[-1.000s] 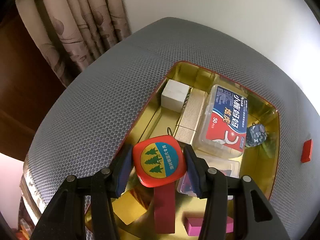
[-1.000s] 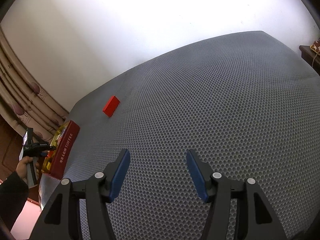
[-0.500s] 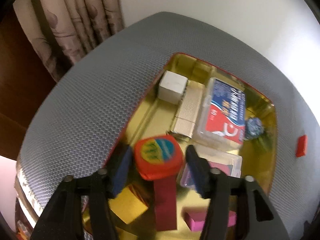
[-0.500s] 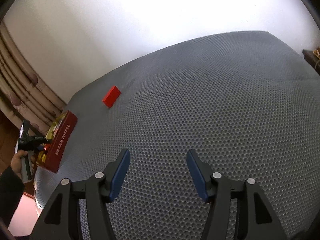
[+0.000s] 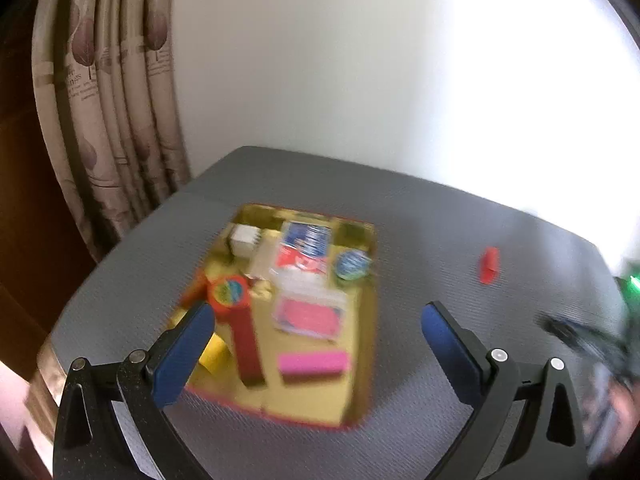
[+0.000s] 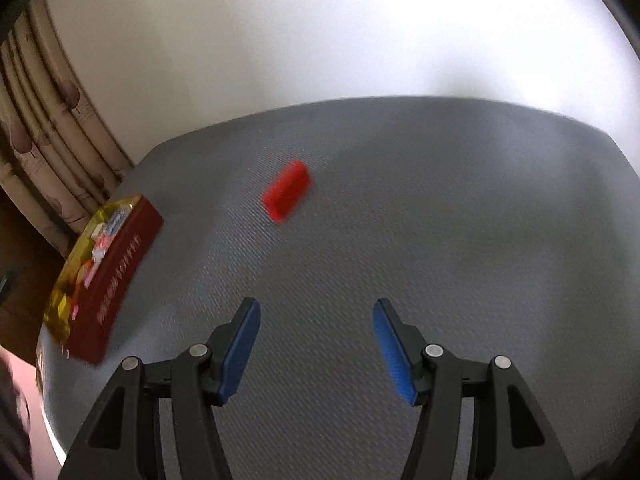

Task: Organize rigid objects
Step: 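Grasp the red rectangular block with the right gripper, then carry the red block over the tin, lower it inside, open right gripper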

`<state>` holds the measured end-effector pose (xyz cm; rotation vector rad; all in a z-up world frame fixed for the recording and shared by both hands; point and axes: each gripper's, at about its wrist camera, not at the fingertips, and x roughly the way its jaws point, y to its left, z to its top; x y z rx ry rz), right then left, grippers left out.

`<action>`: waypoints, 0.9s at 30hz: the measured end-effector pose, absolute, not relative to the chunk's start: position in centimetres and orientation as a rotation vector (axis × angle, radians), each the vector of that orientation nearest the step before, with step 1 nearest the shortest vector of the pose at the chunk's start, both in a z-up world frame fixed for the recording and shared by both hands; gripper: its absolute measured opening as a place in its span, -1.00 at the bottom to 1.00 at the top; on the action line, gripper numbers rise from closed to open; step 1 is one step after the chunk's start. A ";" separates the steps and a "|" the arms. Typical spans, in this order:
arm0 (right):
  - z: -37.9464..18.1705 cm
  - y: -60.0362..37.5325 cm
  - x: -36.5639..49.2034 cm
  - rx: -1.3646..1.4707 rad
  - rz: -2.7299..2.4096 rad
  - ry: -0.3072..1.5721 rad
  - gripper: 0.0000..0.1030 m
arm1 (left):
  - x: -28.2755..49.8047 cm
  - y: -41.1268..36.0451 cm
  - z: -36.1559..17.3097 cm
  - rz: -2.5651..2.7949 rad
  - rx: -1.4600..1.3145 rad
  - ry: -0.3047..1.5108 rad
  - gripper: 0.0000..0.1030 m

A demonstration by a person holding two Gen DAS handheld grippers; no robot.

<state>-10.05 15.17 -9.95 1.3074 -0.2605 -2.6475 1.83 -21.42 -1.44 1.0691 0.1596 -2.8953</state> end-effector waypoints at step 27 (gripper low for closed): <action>-6.0 9.4 -18.2 1.309 -2.811 -0.099 -0.71 | 4.8 -21.1 -3.8 -2.904 1.235 0.255 0.98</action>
